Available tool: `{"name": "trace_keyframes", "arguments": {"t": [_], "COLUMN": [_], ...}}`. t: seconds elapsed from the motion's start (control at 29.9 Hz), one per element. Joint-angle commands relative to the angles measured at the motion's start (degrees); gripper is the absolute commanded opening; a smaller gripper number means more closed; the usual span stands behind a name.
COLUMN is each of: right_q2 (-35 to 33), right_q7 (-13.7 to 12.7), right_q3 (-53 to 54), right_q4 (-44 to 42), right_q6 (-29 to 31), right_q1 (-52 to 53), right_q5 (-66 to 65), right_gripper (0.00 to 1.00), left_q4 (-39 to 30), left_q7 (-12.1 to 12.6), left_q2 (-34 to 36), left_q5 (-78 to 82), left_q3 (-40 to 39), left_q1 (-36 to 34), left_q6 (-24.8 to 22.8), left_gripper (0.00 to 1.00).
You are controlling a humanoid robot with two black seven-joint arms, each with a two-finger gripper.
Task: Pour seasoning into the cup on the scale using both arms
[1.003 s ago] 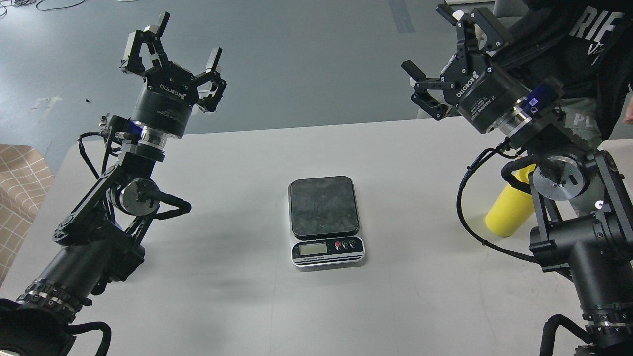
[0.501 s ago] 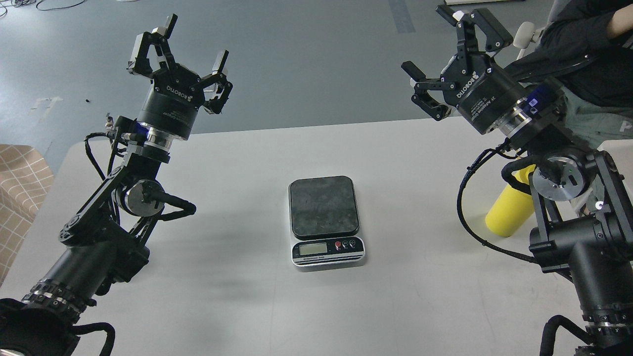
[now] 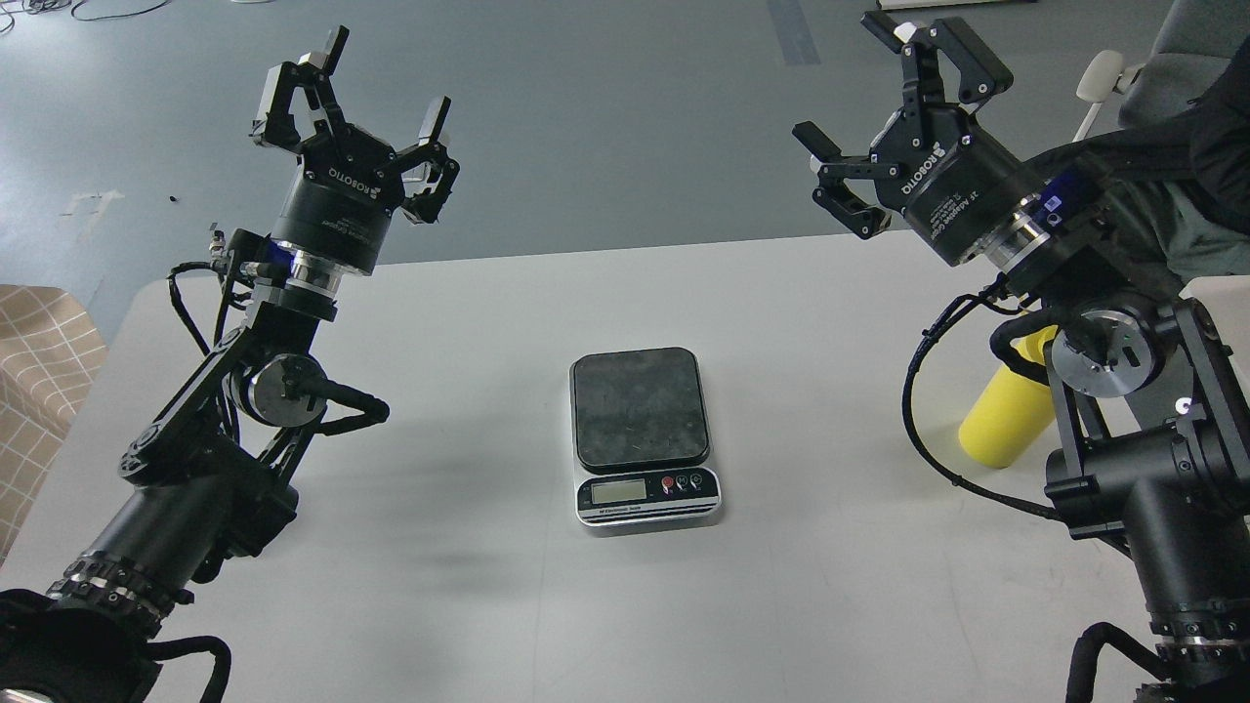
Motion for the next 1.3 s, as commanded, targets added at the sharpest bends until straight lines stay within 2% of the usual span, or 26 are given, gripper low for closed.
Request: {"name": "trace_keyframes", "arguments": {"t": [0.0,1.04,1.27], "right_q2": [0.0,0.0,0.0], "right_q7": [0.0,0.0,0.0], "right_q3": [0.0,0.09,0.09], "right_q4": [0.18,0.35,0.18], "right_q6": [0.0,0.09,0.09], "right_q1": [0.0,-1.23,-1.76], "right_q5": [0.0,0.09,0.09], "right_gripper": [1.0,1.0,1.0], "left_q4": [0.0,0.0,-1.4], "left_q7": [0.0,0.0,0.0], "left_q2": [-0.14,0.21,4.16], "left_q5": [0.02,0.55,24.78], "left_q3": [-0.17,0.27,0.36], "left_q1": [0.02,-0.06,-3.66], "left_q6": [0.0,0.0,0.0], "left_gripper": [0.99,0.99,0.99]}}
